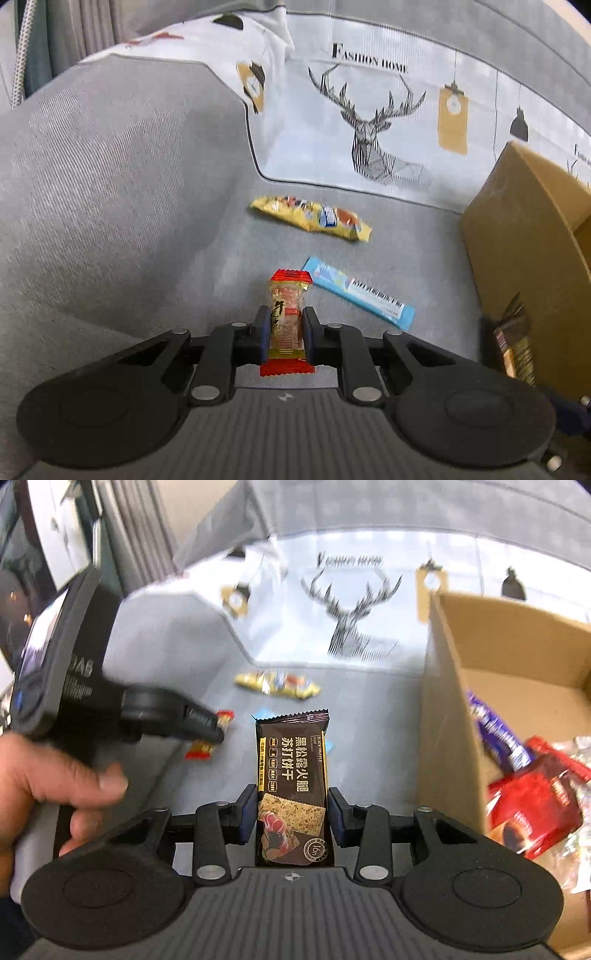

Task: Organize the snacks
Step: 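Carry the red-yellow packet and chocolate bar over the box with both tools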

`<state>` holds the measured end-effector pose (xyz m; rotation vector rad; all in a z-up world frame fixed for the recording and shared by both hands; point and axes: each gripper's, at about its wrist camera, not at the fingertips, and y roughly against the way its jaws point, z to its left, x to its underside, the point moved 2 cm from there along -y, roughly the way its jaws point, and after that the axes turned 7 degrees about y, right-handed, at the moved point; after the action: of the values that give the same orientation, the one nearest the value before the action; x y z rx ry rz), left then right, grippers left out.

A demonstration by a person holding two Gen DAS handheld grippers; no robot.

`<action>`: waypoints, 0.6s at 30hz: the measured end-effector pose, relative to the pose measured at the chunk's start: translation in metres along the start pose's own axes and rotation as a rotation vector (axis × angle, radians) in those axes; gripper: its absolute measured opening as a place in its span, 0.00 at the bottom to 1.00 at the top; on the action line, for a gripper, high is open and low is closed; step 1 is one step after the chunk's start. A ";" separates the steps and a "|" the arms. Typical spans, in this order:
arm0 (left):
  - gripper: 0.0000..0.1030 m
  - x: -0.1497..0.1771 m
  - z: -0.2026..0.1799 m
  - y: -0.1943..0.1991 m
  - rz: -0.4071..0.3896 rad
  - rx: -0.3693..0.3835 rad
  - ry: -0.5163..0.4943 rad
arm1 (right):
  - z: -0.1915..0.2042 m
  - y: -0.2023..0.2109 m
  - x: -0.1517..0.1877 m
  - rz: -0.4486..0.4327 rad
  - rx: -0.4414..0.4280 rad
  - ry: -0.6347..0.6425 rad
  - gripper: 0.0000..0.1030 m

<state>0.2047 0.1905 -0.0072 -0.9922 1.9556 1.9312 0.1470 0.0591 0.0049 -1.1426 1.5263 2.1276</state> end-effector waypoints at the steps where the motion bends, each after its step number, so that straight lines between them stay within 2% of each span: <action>1: 0.18 -0.001 -0.001 0.003 -0.009 -0.001 0.000 | -0.002 0.003 -0.002 -0.022 0.004 -0.005 0.41; 9: 0.18 -0.011 -0.018 0.034 -0.087 0.021 0.010 | -0.018 0.028 -0.013 -0.168 0.018 -0.023 0.41; 18: 0.18 -0.015 -0.061 0.091 -0.328 0.101 -0.022 | -0.046 0.064 -0.019 -0.320 0.061 -0.065 0.41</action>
<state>0.1800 0.1290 0.0811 -1.1725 1.7306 1.6417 0.1386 -0.0033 0.0559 -1.1939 1.2727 1.8739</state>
